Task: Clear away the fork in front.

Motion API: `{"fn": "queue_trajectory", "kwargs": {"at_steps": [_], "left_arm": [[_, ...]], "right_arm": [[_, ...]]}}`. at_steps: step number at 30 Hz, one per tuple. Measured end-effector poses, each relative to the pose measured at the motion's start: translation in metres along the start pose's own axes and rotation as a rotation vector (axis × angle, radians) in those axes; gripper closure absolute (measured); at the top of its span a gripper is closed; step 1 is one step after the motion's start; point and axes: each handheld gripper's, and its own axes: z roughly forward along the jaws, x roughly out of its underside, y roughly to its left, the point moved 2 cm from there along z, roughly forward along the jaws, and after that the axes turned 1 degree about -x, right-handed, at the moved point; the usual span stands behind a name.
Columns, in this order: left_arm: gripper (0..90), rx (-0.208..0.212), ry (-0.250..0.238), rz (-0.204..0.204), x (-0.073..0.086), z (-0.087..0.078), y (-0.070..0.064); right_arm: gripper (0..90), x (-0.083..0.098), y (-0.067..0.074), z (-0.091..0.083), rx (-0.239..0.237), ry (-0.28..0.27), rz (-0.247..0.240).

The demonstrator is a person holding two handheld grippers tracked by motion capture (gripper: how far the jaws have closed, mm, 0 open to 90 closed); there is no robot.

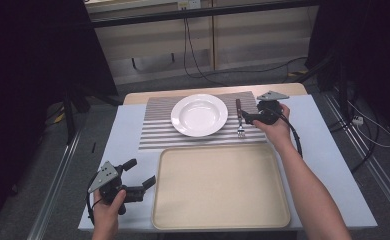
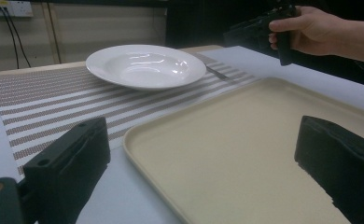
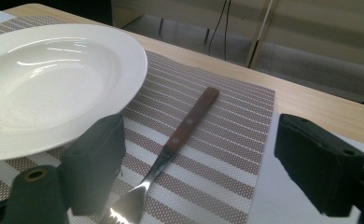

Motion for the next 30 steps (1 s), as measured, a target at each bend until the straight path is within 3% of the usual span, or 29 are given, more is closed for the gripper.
{"fn": "queue_trajectory", "kwargs": {"at_steps": [4,12,17,21,30], "left_arm": [[3.5,0.004,-0.002,-0.004,0.000,0.000,0.000],[3.5,0.004,-0.002,-0.005,0.000,0.001,0.000],[3.5,0.004,0.002,-0.001,0.000,0.001,0.000],[3.4,0.002,0.001,-0.005,0.000,0.001,0.000],[3.5,0.002,0.005,-0.002,0.001,0.002,0.000]], "right_arm": [[23.9,0.003,-0.001,0.008,-0.004,0.018,0.024],[34.7,0.000,0.001,0.016,-0.014,0.043,0.013],[42.7,0.000,0.004,0.021,-0.028,0.064,0.034],[48.8,0.001,0.006,0.028,-0.024,0.114,0.017],[59.2,0.005,0.008,0.051,-0.030,0.166,0.024]]}}
